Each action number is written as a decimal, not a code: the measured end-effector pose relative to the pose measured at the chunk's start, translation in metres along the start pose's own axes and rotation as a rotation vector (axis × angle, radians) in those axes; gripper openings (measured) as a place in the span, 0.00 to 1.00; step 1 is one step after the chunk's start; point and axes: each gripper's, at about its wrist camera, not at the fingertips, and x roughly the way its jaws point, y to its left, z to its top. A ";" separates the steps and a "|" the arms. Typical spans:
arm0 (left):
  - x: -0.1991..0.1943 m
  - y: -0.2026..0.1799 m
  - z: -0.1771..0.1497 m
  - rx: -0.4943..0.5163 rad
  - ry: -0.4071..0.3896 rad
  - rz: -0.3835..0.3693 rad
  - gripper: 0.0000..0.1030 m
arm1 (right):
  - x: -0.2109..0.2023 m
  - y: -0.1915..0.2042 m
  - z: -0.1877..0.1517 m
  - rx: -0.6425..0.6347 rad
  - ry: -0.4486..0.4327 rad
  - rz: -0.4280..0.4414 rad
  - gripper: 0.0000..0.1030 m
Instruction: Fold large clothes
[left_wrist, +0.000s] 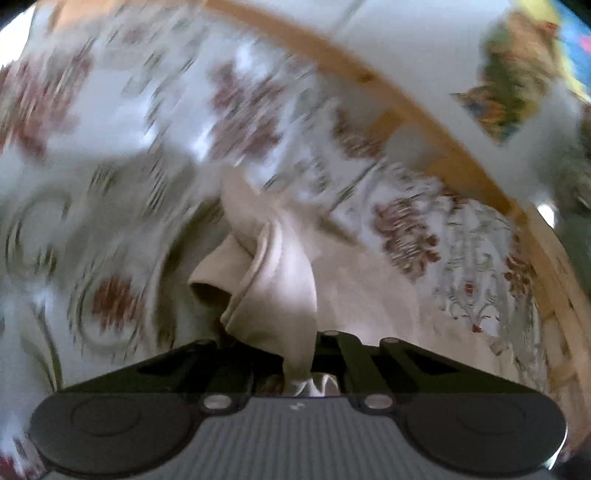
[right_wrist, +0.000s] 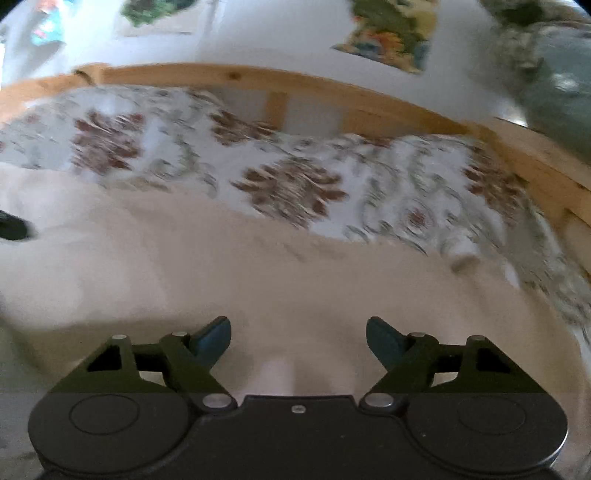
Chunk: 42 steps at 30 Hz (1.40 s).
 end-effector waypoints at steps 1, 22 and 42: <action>-0.005 -0.008 0.000 0.041 -0.033 -0.018 0.02 | -0.011 -0.007 0.012 -0.017 0.001 0.030 0.92; 0.006 -0.298 -0.118 0.925 0.070 -0.202 0.02 | -0.106 -0.243 -0.027 0.917 -0.246 0.216 0.98; 0.029 -0.286 -0.110 0.842 0.064 -0.143 0.03 | -0.064 -0.262 -0.057 1.198 0.146 0.666 0.98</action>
